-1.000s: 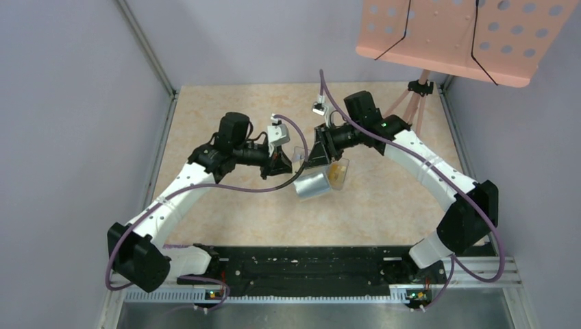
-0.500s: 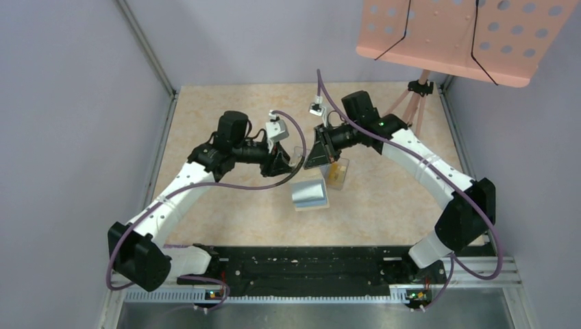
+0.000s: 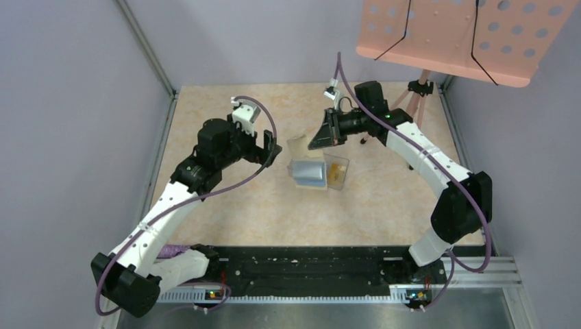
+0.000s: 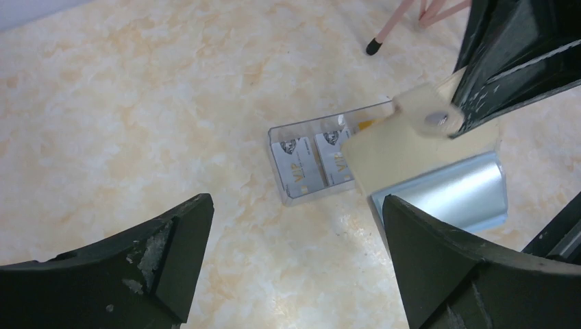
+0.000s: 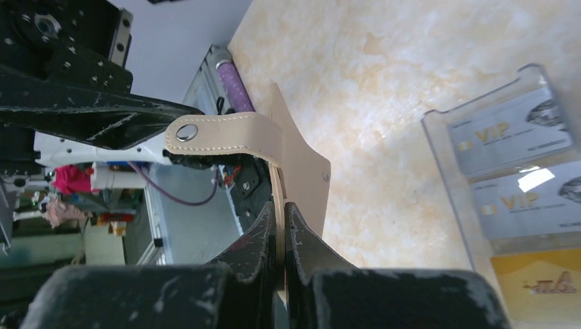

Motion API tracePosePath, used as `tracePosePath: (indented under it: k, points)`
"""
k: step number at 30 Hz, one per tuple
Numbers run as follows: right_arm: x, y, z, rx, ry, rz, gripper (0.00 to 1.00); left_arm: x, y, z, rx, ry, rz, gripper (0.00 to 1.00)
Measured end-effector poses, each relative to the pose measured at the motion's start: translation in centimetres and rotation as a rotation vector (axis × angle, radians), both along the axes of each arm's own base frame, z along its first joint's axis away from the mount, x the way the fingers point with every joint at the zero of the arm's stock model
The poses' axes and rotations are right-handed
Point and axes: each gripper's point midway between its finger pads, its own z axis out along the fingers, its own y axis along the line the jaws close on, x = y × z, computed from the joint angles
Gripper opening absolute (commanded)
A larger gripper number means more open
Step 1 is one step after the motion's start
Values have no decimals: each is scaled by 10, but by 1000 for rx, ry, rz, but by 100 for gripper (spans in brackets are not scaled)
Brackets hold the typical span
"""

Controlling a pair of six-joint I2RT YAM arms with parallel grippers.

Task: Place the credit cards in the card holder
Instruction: Open the card holder.

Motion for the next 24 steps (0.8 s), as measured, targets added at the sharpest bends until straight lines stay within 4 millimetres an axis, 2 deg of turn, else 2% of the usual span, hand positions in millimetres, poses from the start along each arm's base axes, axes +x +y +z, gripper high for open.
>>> tracePosePath:
  k: [4,7,12,14,17,24]
  points:
    - [22,-13,9,36,3,-70,0,3,6,-15,-36,105,89,99]
    - [28,-17,12,48,8,-93,0,0,1,-44,-37,255,104,98]
    - [26,-16,14,63,25,-87,0,-11,-14,-100,-22,518,78,96]
    - [25,-16,14,65,34,-88,0,-16,-19,-111,-23,583,62,93]
    - [25,-16,12,66,43,-89,0,-22,-26,-119,-38,643,31,90]
    - [23,-16,6,62,59,-89,0,-29,-38,-117,-84,689,-34,87]
